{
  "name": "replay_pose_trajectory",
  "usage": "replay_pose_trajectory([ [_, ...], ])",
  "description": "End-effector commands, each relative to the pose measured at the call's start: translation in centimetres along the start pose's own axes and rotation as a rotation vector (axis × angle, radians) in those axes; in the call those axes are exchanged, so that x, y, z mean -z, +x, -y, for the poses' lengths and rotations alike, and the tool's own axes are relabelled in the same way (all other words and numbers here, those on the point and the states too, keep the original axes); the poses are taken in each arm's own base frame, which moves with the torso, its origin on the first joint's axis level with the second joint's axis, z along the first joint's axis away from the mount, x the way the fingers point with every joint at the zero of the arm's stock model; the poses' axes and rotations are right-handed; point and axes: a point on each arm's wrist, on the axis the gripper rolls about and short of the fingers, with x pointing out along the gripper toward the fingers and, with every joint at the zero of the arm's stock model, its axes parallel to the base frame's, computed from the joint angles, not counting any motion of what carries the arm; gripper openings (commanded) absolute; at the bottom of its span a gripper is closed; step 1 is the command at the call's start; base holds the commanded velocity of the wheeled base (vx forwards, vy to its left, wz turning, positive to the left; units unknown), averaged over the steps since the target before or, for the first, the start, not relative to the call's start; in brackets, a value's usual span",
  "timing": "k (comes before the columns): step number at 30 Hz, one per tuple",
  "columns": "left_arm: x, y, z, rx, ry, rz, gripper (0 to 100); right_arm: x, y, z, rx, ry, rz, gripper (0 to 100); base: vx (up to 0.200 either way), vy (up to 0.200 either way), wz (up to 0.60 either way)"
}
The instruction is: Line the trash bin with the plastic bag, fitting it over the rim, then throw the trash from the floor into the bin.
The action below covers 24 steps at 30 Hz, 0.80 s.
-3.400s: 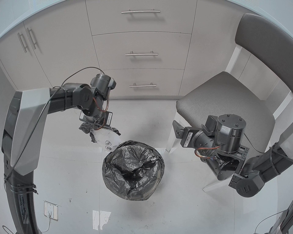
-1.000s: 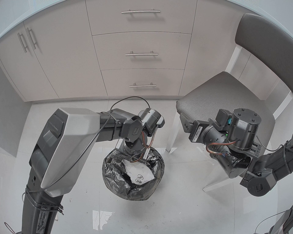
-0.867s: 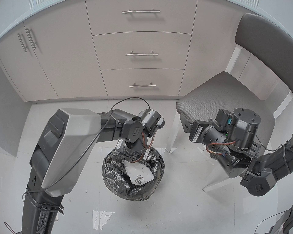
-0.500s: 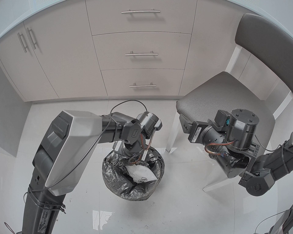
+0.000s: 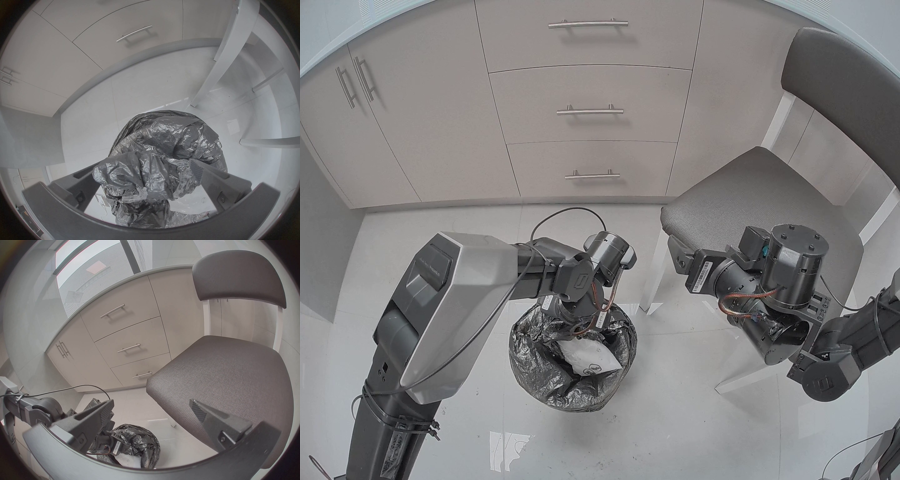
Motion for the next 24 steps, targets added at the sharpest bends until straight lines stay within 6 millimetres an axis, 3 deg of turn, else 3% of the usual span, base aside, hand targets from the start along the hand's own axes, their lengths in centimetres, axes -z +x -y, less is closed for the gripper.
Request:
replay_pose_trajectory([
  [1, -0.5, -1.7, 0.1, 0.000, 0.001, 0.036, 100, 0.1, 0.0, 0.0, 0.000, -0.001, -0.002, 100, 0.000, 0.000, 0.00],
  [13, -2.3, -8.2, -0.8, 0.011, 0.024, 0.171, 100, 0.4, 0.1, 0.0, 0.001, -0.006, -0.010, 100, 0.000, 0.000, 0.00],
  [18, -2.4, -8.6, -1.0, 0.013, 0.015, 0.176, 100, 0.6, 0.2, 0.0, 0.003, -0.010, -0.016, 100, 0.000, 0.000, 0.00],
  [19, -2.4, -8.5, -0.9, 0.013, 0.014, 0.174, 0, 0.6, 0.2, -0.1, 0.001, -0.009, -0.015, 100, 0.000, 0.000, 0.00],
  [24, -1.8, -8.4, 0.4, 0.025, 0.028, 0.161, 0, 0.6, 0.2, 0.0, 0.002, -0.008, -0.014, 100, 0.000, 0.000, 0.00],
])
